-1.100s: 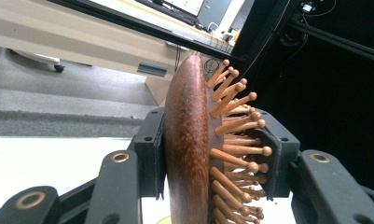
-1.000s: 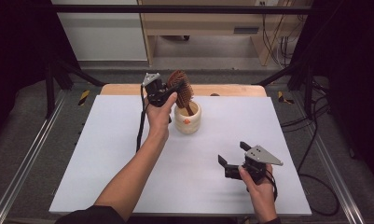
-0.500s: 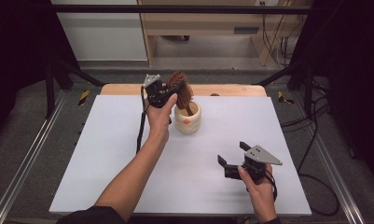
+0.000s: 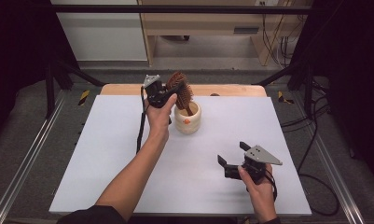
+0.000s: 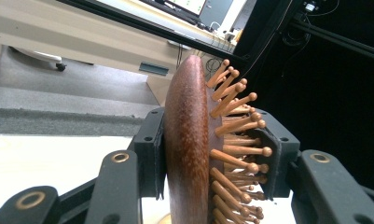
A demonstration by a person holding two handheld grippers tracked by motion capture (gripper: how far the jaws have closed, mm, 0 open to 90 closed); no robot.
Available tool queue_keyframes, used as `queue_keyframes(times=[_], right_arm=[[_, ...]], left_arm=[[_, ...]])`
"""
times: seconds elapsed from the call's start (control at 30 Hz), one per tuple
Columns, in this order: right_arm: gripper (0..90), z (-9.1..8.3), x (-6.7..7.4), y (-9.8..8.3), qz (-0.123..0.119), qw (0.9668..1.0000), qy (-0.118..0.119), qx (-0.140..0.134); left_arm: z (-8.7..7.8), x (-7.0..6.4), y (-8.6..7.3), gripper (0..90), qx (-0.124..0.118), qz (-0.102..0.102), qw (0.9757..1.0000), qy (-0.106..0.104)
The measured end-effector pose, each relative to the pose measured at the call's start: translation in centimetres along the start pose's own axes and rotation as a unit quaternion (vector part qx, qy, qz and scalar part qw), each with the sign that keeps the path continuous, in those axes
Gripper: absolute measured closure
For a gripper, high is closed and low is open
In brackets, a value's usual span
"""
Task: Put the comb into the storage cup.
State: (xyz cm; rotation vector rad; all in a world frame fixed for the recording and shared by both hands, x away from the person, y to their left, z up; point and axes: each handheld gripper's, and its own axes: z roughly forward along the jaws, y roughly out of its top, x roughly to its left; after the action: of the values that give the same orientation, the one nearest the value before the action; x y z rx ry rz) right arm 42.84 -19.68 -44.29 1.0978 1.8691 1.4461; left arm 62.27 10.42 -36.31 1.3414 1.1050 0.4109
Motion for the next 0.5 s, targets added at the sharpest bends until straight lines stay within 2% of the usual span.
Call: queue_keyframes(times=[0.5], right_arm=[[3.0,0.04,0.02,-0.01,-0.001,1.0000,0.002,0.001]], left_arm=[[0.20,0.26,-0.45,51.2,0.003,-0.005,1.0000,0.001]])
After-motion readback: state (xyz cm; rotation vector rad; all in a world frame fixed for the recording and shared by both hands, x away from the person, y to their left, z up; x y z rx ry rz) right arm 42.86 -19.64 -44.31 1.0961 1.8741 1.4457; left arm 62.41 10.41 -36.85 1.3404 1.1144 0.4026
